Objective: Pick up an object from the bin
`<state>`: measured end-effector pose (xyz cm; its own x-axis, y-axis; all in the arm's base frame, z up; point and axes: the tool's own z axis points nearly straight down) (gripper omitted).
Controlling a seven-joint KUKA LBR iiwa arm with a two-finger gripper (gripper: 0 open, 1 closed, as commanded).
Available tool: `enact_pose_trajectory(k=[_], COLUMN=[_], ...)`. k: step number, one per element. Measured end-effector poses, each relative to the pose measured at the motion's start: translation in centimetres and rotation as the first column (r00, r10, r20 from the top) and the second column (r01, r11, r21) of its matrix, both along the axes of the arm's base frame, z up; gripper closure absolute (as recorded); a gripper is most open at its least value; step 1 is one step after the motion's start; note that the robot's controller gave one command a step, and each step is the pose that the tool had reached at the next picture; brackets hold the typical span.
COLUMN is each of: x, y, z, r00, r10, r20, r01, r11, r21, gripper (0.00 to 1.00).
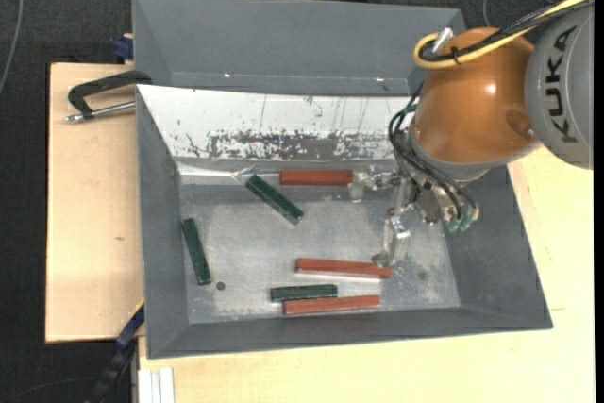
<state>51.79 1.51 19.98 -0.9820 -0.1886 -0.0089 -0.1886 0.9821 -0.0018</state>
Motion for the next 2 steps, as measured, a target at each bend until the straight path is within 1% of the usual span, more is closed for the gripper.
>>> enact_pose_trajectory(k=[1,2], x=[-2.5,-2.4], y=[3.7,2.6], z=[-4.1,-4.1], r00=[0.965,0.983], r10=[0.260,0.185], r20=[-0.012,-0.009], r01=[-0.260,-0.185], r11=[0.965,0.983], r21=[0.002,0.001], gripper=[0.00,0.00])
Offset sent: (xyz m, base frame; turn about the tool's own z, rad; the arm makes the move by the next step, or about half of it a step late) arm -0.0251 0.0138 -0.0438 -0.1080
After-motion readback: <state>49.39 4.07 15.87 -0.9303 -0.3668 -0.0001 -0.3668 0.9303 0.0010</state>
